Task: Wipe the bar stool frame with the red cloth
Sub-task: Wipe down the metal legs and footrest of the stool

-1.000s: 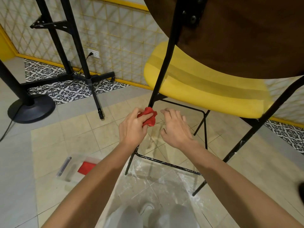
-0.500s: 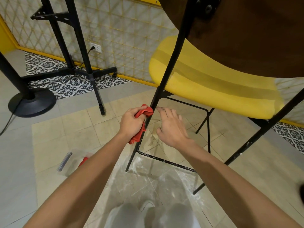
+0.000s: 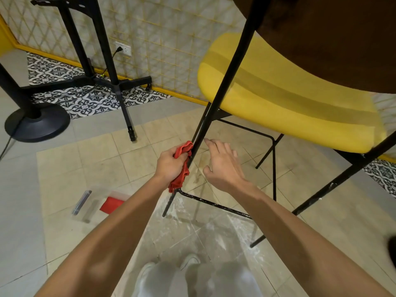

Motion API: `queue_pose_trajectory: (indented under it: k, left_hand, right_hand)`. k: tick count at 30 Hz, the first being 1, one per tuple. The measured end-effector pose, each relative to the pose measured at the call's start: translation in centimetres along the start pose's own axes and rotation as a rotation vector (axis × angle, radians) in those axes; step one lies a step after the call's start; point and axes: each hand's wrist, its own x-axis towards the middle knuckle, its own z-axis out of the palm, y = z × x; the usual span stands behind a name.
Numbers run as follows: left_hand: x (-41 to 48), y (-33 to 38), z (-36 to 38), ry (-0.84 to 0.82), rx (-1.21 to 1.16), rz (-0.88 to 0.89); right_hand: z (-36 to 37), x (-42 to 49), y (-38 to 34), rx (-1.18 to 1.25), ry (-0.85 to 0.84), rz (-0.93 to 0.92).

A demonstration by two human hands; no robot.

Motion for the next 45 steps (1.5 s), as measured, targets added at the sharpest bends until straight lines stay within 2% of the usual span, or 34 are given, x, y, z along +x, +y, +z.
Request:
queue_pose_trajectory:
  k: [2, 6, 13, 18, 20, 24, 28, 31, 37, 41, 45]
  left_hand:
    - [0.6, 0.2, -0.3, 0.009, 0.044, 0.007]
    - [0.4, 0.7, 0.2, 0.031, -0.072, 0.055]
    - [-0.3, -0.3, 0.3, 0.069, -0.014, -0.058]
    - [-0.4, -0.3, 1.4, 0.120, -0.231, -0.017]
    - [-0.9, -1.5, 1.8, 0.124, -0.206, -0.022]
    - [-0.7, -2.5, 0.8, 0.113, -0.005, -0.109]
    - [-1.0, -2.2, -0.3, 0.123, 0.039, -0.110]
    - [-1.8, -2.9, -0.6, 0.135, -0.065, -0.196]
    - [-3.7, -2.4, -0.3, -0.018, -0.319, -0.244]
    - [-4.4, -1.4, 0.2, -0.060, -0.421, -0.214]
    - [-5.2, -0.4, 0.1, -0.134, -0.339, -0.189]
  right_hand:
    - [0.2, 0.1, 0.0, 0.000, -0.002, 0.000]
    - [0.5, 0.3, 0.0, 0.009, 0.013, 0.011]
    - [1.1, 0.2, -0.3, 0.025, -0.034, 0.017]
    - [1.1, 0.3, -0.1, 0.046, -0.021, 0.020]
    - [1.2, 0.2, -0.1, 0.053, -0.027, 0.026]
    - [1.4, -0.1, -0.2, 0.071, -0.052, 0.038]
    - [2.0, -0.4, -0.7, 0.177, -0.064, 0.093]
    - [2.7, -0.8, -1.1, 0.275, -0.104, 0.155]
    - [2.9, -2.1, -2.8, 0.623, -0.277, 0.286]
    - [2.8, -2.6, -3.8, 0.860, -0.175, 0.314]
    - [3.1, -2.6, -3.4, 0.857, -0.083, 0.330]
